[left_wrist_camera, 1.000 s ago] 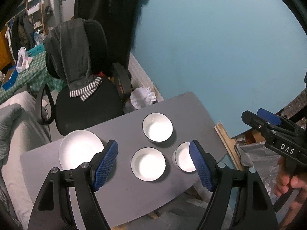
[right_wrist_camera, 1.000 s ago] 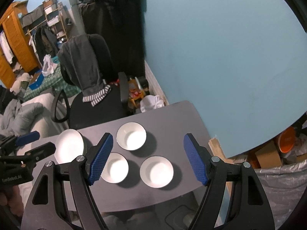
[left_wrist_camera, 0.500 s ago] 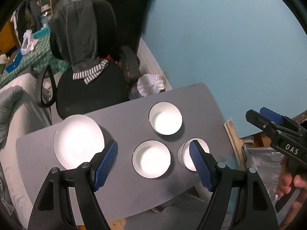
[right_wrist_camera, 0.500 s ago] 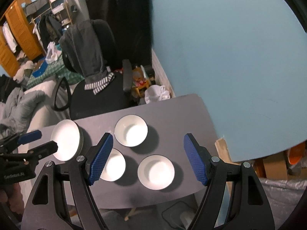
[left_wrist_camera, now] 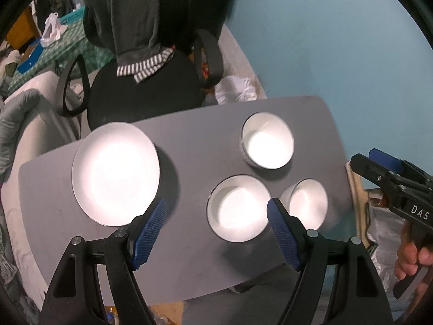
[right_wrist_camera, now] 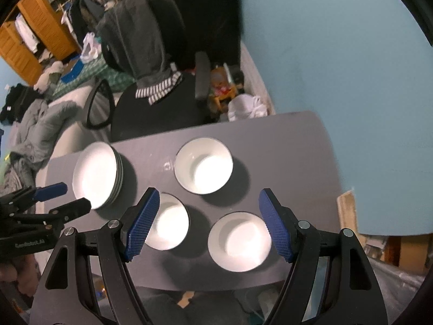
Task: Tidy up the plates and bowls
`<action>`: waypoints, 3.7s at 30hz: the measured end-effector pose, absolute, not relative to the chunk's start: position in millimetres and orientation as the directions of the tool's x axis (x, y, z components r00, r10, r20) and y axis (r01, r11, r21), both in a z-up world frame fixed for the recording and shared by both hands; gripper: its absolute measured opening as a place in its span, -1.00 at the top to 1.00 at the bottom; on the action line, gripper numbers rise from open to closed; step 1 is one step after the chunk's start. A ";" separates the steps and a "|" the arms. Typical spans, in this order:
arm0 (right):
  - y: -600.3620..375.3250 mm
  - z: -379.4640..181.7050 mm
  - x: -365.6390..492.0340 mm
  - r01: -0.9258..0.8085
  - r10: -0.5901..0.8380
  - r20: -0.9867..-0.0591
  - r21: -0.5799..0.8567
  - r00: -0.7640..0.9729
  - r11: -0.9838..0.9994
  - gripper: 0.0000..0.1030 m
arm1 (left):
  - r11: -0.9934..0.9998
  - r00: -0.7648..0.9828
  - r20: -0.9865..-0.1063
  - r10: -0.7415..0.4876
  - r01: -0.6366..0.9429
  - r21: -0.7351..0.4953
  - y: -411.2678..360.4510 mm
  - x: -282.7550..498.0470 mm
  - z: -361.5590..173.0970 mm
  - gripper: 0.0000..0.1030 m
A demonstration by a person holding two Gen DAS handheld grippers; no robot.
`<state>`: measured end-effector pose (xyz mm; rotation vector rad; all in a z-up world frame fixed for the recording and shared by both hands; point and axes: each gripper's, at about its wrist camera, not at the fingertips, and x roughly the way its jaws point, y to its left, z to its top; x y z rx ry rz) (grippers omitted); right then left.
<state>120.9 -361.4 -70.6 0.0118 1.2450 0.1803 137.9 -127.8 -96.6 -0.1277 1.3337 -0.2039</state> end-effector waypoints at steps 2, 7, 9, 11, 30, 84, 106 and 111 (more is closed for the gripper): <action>-359.8 -81.7 123.4 -0.134 0.156 -0.945 0.121 0.288 0.984 -0.46 | 0.976 0.203 -0.955 -0.214 0.069 -0.204 -127.9 138.9 -105.9 -0.52; -355.4 -112.7 129.7 -0.144 0.178 -0.956 0.147 0.232 0.979 -0.46 | 0.978 0.173 -0.962 -0.210 0.044 -0.205 -125.6 142.6 -124.8 -0.52; -351.8 -124.5 130.9 -0.151 0.180 -0.962 0.150 0.208 0.977 -0.46 | 0.979 0.168 -0.964 -0.205 0.032 -0.202 -123.7 143.5 -132.0 -0.52; -349.6 -132.2 130.8 -0.161 0.178 -0.965 0.148 0.191 0.976 -0.46 | 0.979 0.163 -0.966 -0.202 0.023 -0.201 -121.6 144.1 -138.0 -0.52; -327.2 -194.9 128.6 -0.311 0.173 -0.981 0.137 0.091 0.940 -0.46 | 0.973 0.056 -0.974 -0.219 -0.063 -0.222 -123.3 141.8 -205.7 -0.52; -312.3 -257.2 135.2 -0.364 0.194 -0.977 0.212 -0.086 0.907 0.90 | 0.952 -0.064 -0.954 -0.293 -0.111 -0.285 -136.1 136.2 -266.3 0.85; -306.0 -233.8 141.9 -0.301 0.163 -0.982 0.185 -0.095 0.936 0.91 | 0.958 -0.043 -0.957 -0.287 -0.034 -0.286 -138.3 161.0 -216.6 0.87; -313.8 -213.5 142.1 -0.276 0.166 -0.983 0.180 -0.073 0.944 0.91 | 0.957 -0.017 -0.957 -0.289 0.006 -0.289 -145.4 169.0 -197.4 0.87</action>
